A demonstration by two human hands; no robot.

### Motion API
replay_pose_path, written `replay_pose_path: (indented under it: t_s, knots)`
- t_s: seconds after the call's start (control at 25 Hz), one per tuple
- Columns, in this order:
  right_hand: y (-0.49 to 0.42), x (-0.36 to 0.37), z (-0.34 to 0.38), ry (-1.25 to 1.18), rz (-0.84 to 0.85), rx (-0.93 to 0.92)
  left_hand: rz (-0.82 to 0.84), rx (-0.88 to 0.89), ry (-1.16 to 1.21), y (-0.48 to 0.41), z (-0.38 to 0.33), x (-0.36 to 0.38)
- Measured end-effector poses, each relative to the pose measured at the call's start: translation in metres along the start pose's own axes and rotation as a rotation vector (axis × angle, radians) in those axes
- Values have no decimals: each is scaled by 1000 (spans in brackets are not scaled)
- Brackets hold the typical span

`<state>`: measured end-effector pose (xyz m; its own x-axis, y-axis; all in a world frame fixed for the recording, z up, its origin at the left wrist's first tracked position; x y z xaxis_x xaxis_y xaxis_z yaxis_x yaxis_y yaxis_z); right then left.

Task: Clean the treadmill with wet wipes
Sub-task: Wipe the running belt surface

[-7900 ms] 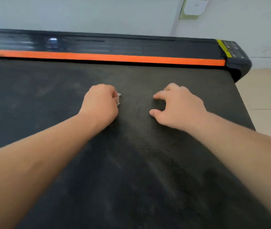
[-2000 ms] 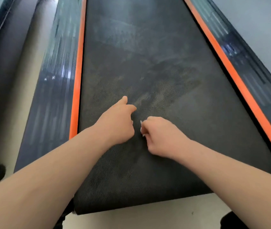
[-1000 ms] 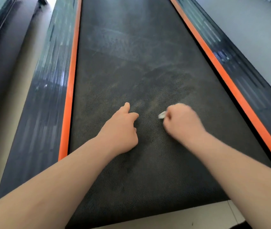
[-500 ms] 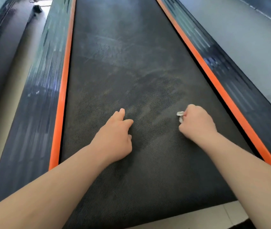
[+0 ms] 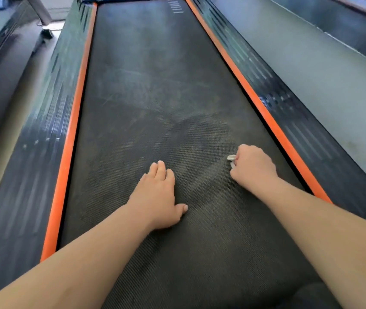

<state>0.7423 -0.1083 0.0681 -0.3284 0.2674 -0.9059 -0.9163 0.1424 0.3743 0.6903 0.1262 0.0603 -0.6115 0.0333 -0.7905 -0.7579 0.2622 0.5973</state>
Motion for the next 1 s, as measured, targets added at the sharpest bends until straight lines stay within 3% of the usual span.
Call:
replay_pose_path:
  t_s: [0.24,0.32,0.44,0.48,0.64,0.76,0.84,1.0]
  knots:
    - [33,36,77,138,271,-595,47,-40,105,-9,12,-1]
    - [-1,17,68,224,162,-492,40,-30,110,-12,12,-3]
    - [-56,-23,15,84,11,-91,47,-36,130,-16,16,-5]
    - [-62,-26,5,43,2,-34,47,-47,126,-18,17,-6]
    - [-29,4,20,63,114,-306,106,-126,83,-21,13,-15]
    - [12,17,13,83,286,-558,19,-104,44,-27,4,-30]
    - [13,12,-1,148,265,-541,-53,-49,18,-39,-8,-39]
    - [-49,-23,-10,112,30,-273,62,-47,93,-63,-9,-38]
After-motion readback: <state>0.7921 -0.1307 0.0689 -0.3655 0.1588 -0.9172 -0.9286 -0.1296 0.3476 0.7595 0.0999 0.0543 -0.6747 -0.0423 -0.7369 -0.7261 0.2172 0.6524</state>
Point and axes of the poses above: each hand's wrist, its own y-axis away from the middle knuckle, its own x-axis out of the palm, z = x × y, the point moved 4 cm from there along -y, towards the middle knuckle, and after that the axes turned 15 degrees about z, right-handed, at the moved point
